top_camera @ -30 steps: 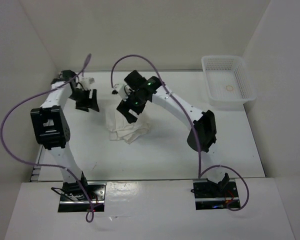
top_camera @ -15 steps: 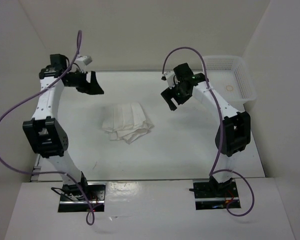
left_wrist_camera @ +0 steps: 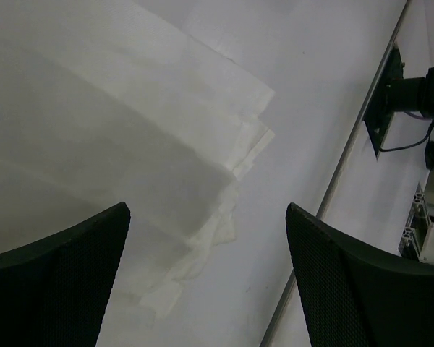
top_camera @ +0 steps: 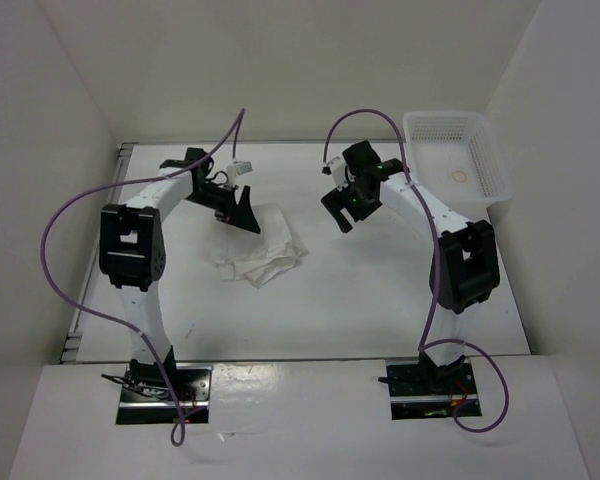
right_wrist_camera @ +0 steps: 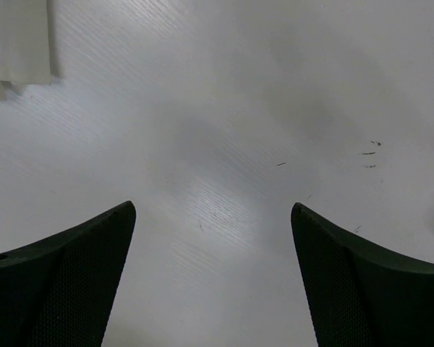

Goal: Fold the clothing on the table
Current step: Fold the skirt

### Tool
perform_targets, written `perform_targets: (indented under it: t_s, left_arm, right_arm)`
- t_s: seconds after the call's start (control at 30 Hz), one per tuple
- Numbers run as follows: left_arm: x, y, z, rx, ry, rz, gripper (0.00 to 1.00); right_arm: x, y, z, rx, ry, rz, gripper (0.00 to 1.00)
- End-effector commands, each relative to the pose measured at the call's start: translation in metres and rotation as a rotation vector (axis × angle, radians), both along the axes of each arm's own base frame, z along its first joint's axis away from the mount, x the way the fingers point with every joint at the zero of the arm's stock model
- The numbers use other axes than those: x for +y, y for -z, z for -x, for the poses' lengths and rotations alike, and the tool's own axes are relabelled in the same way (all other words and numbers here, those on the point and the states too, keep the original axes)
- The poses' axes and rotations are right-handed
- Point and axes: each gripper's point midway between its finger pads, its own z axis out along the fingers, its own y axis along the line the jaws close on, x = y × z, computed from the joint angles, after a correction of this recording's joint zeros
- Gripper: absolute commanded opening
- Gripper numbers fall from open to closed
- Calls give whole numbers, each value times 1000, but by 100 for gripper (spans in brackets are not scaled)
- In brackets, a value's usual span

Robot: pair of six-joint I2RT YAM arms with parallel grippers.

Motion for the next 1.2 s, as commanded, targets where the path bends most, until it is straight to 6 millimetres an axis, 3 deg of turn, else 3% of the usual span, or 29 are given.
perform_targets:
  t_s: [0.0, 0.1, 0.17, 0.2, 0.3, 0.4, 0.57, 0.7, 0.83, 0.87, 0.93, 1.03, 1.07, 1.13, 1.17]
  left_arm:
    - [-24, 14, -16, -40, 67, 49, 94]
    - [-33, 31, -33, -40, 46, -3, 94]
    - [-42, 49, -29, 9, 50, -29, 94]
    - [-38, 58, -28, 23, 31, -65, 94]
    - [-45, 89, -4, 119, 27, -164, 94]
    - [-69, 89, 25, 98, 102, -202, 94]
    - [-110, 89, 93, 132, 240, -231, 94]
    - [-123, 81, 112, 84, 243, -251, 95]
    - [-128, 79, 118, 80, 220, -255, 95]
    - [-128, 79, 118, 80, 220, -255, 95]
    - [-134, 69, 107, 48, 205, -246, 95]
    - [-140, 38, 94, -12, 186, -223, 96]
    - [-140, 27, 88, -46, 175, -225, 96]
    - [-146, -16, 76, -140, 158, -188, 98]
    - [-143, -37, 71, -196, 133, -195, 99]
  right_arm:
    - [2, -2, -13, -50, 22, 3, 92]
    - [-10, -8, -15, -68, 44, 11, 92]
    - [-21, -11, -16, -76, 70, 17, 92]
    - [-31, -13, -16, -80, 91, 16, 92]
    - [-43, -21, -16, -99, 120, 20, 92]
    - [-59, -25, -17, -123, 151, 46, 92]
    - [-91, -31, -19, -140, 228, 45, 92]
    - [-104, -33, -18, -145, 267, 22, 92]
    - [-120, -27, -3, -126, 302, 38, 92]
    - [-120, -33, -2, -148, 303, 31, 92]
    - [-134, -32, 4, -145, 335, 34, 92]
    - [-145, -46, 13, -172, 361, -5, 92]
    - [-157, -53, 14, -188, 393, -21, 92]
    - [-163, -71, 26, -216, 405, -81, 92]
    - [-177, -80, 35, -246, 444, -96, 92]
